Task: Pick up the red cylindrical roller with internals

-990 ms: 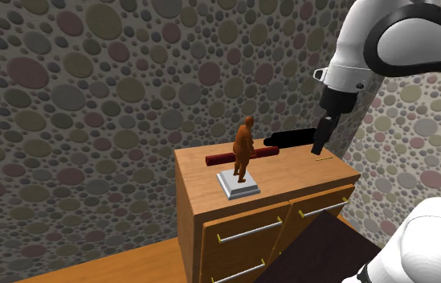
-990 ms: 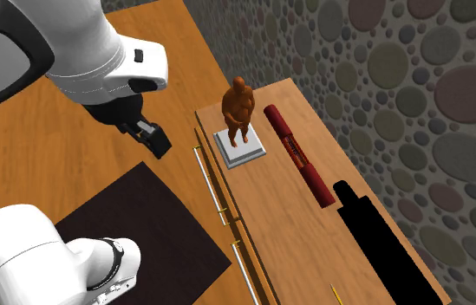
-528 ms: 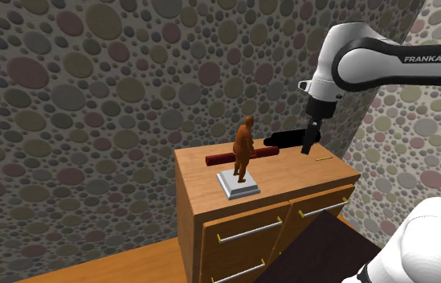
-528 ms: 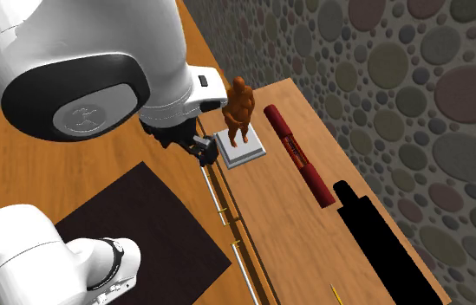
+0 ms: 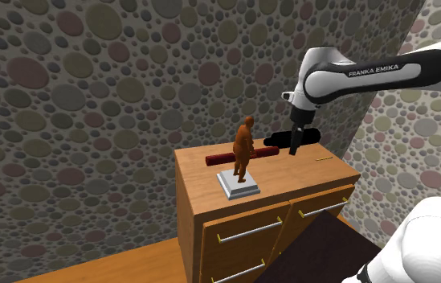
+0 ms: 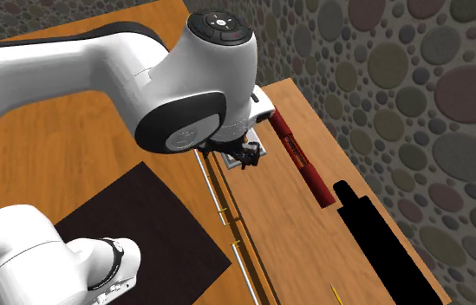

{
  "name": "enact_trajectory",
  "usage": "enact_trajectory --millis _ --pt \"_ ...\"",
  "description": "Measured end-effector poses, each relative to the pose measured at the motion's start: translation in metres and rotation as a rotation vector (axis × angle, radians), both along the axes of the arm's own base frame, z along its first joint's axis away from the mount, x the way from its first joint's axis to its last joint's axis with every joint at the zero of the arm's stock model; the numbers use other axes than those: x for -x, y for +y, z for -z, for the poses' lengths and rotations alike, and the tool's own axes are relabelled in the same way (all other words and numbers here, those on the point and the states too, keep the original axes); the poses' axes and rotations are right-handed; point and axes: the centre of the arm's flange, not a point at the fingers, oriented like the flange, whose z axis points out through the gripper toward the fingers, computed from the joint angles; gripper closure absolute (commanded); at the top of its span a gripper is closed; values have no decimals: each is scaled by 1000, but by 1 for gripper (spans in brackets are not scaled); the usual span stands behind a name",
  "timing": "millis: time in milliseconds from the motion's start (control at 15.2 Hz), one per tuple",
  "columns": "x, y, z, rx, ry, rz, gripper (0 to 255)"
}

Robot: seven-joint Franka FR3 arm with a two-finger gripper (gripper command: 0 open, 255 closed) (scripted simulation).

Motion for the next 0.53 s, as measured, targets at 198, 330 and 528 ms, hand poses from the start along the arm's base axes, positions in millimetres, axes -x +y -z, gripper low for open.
enact_trajectory --millis 198,330,528 --pt "-33 -16 20 -1 -1 -67 0" --pt "-52 -24 41 -2 -2 -112 0" --pt "-82 -34 61 -3 -3 -179 0"
